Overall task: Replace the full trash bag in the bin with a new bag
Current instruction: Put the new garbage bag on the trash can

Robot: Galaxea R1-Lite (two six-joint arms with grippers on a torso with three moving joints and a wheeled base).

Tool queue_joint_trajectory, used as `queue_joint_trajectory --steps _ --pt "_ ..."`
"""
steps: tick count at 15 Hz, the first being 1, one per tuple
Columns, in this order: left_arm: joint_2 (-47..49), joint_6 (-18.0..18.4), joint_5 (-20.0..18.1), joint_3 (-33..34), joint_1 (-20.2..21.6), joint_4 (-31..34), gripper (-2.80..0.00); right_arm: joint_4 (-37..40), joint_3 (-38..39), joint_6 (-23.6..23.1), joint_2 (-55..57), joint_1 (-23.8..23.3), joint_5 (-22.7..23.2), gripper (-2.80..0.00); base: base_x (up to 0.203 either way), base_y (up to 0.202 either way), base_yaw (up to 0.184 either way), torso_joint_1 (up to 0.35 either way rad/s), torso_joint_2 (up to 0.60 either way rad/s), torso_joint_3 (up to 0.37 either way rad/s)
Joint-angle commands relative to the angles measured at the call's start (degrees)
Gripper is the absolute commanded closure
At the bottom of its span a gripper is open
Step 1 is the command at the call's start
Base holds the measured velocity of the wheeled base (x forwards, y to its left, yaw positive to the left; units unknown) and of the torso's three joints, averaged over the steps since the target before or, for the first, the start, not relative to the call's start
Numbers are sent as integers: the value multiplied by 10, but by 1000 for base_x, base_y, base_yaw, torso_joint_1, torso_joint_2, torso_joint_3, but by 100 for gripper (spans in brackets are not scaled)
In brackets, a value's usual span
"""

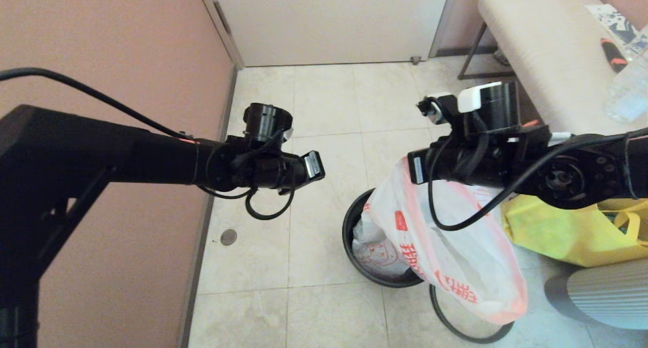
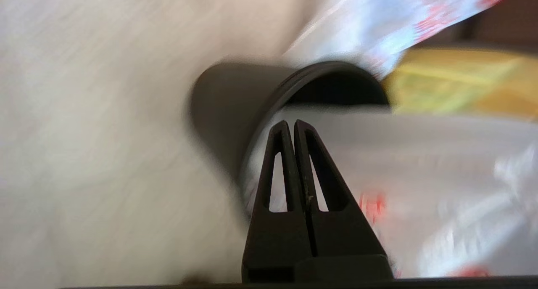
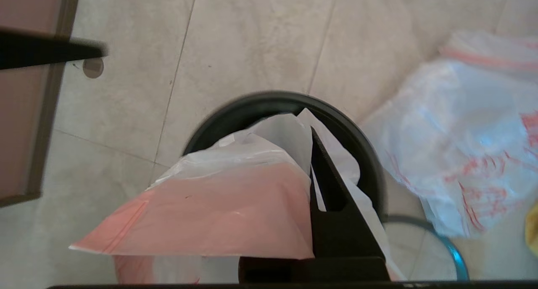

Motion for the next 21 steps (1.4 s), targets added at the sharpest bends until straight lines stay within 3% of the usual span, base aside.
queue_joint_trajectory --steps 1,3,4,6,12,13,15,19,21 --pt "-47 -2 2 33 24 30 0 3 -59 -21 82 32 -55 0 0 0 0 0 0 0" --pt "-68 0 -10 44 42 69 0 6 -97 -67 122 67 -118 0 0 0 0 0 0 0" --pt "-81 1 -12 43 49 88 0 6 -101 -83 128 82 -127 0 0 0 0 0 0 0" --pt "-100 4 -31 41 57 119 0 6 -111 -103 133 102 -136 0 0 0 0 0 0 0" --pt "-123 5 -76 38 89 121 0 18 -139 -141 142 138 -135 0 0 0 0 0 0 0" --pt "-123 5 -76 39 88 121 0 23 -140 -141 142 145 -135 -280 0 0 0 0 0 0" --pt "-122 5 -76 39 87 121 0 46 -140 -139 132 154 -135 -280 0 0 0 0 0 0" --pt "-118 17 -84 30 80 161 0 186 -140 -114 88 151 -148 -280 0 0 0 0 0 0" --pt "-123 31 -130 29 78 185 0 189 -140 -113 90 134 -147 -280 0 0 0 0 0 0"
